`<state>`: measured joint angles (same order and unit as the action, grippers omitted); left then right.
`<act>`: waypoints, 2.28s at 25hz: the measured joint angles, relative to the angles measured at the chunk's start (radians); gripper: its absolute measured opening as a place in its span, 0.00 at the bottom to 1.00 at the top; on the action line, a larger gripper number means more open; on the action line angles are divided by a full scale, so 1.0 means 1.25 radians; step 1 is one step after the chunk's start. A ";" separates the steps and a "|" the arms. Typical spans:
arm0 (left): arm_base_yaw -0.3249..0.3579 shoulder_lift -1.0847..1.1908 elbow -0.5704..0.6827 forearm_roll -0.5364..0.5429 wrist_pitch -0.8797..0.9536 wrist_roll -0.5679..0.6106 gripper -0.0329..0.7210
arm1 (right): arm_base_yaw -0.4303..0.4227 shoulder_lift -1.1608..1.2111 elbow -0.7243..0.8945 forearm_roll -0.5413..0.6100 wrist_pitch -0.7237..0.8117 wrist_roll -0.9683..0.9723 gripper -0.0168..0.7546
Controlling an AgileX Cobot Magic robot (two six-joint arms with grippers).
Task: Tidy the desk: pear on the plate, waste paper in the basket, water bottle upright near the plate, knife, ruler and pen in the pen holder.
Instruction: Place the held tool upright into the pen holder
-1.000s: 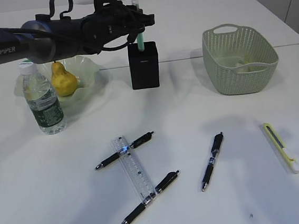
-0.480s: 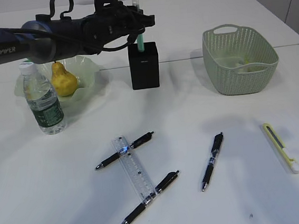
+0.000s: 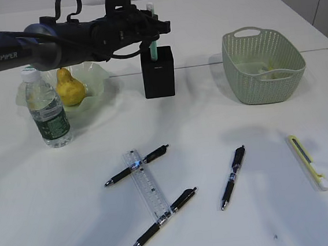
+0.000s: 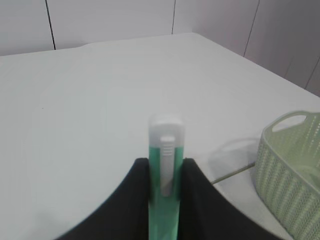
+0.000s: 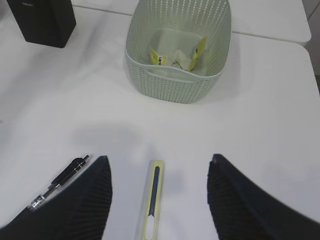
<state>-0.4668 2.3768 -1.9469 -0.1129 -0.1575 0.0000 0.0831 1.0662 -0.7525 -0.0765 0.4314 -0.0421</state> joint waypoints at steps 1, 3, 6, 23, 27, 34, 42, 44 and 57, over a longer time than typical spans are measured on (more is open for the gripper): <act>0.000 0.000 0.005 0.002 0.000 0.000 0.20 | 0.000 0.003 0.000 0.000 0.000 0.000 0.64; 0.000 0.002 0.016 0.002 0.000 0.000 0.20 | 0.000 0.009 0.000 0.000 -0.003 0.000 0.64; 0.000 0.011 0.025 0.004 0.000 0.000 0.20 | 0.000 0.011 0.000 0.000 -0.016 0.000 0.64; 0.000 0.015 0.031 0.006 -0.003 0.000 0.21 | 0.000 0.011 0.000 0.000 -0.018 0.000 0.64; 0.000 0.015 0.031 0.006 -0.003 0.000 0.24 | 0.000 0.011 0.000 0.000 -0.020 0.000 0.64; 0.003 0.015 0.031 0.004 0.004 0.000 0.40 | 0.000 0.011 0.000 0.011 -0.021 0.000 0.64; 0.005 0.015 0.031 0.003 0.016 0.000 0.44 | 0.000 0.011 0.000 0.021 -0.021 0.000 0.64; 0.005 0.009 0.031 0.003 0.022 0.000 0.44 | 0.000 0.011 0.000 0.025 -0.021 0.000 0.64; 0.012 -0.109 0.031 0.003 0.150 0.000 0.45 | 0.000 0.011 0.000 0.047 0.013 0.001 0.64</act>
<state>-0.4523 2.2403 -1.9082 -0.1096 0.0299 0.0000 0.0831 1.0797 -0.7525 -0.0182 0.4481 -0.0406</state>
